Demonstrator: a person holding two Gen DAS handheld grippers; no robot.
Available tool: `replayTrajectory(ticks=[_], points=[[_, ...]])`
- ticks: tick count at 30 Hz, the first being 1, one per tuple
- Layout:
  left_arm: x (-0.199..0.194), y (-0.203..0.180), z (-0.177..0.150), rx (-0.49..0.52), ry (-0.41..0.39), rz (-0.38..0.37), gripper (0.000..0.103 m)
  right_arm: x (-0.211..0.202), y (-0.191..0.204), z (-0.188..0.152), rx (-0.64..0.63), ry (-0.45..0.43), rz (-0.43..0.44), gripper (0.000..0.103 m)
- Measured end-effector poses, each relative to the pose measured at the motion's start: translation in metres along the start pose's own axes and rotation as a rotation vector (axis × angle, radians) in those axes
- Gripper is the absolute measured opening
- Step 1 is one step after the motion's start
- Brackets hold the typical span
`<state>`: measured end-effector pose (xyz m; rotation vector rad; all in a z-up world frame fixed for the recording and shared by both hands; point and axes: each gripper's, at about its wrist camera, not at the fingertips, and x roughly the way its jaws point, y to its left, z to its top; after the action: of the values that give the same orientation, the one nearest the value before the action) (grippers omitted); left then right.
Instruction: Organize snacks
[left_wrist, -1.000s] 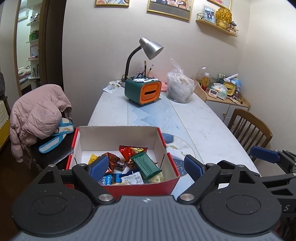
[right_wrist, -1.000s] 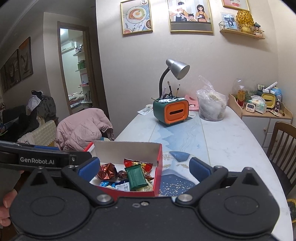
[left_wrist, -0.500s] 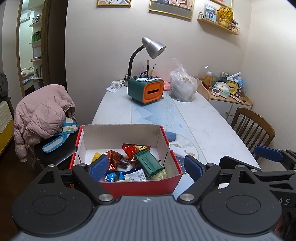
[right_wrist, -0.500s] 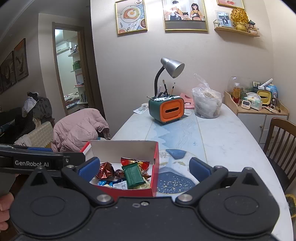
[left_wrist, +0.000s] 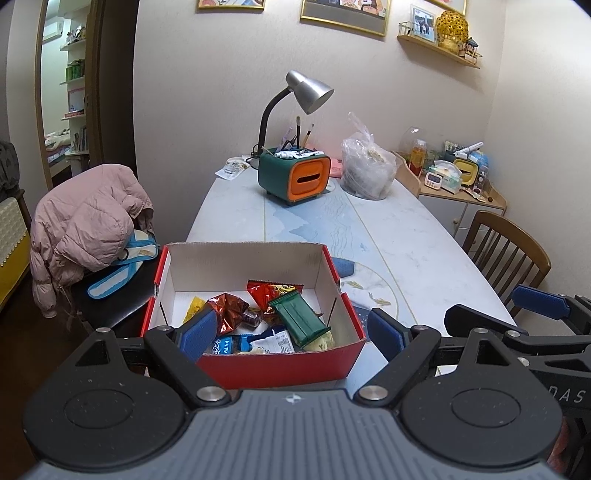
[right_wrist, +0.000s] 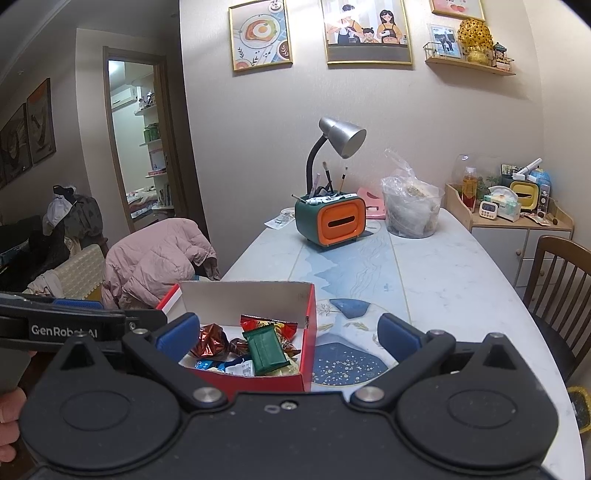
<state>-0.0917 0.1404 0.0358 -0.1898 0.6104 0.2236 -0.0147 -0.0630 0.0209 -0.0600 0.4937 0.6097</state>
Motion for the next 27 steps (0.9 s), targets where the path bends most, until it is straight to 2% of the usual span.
replayTrajectory(ticks=[27], points=[[-0.0019,0.0006,-0.0062,-0.011,0.026,0.004,0.089,-0.0040,0.0014,-0.0010,0.001,0.012,0.008,0.103]])
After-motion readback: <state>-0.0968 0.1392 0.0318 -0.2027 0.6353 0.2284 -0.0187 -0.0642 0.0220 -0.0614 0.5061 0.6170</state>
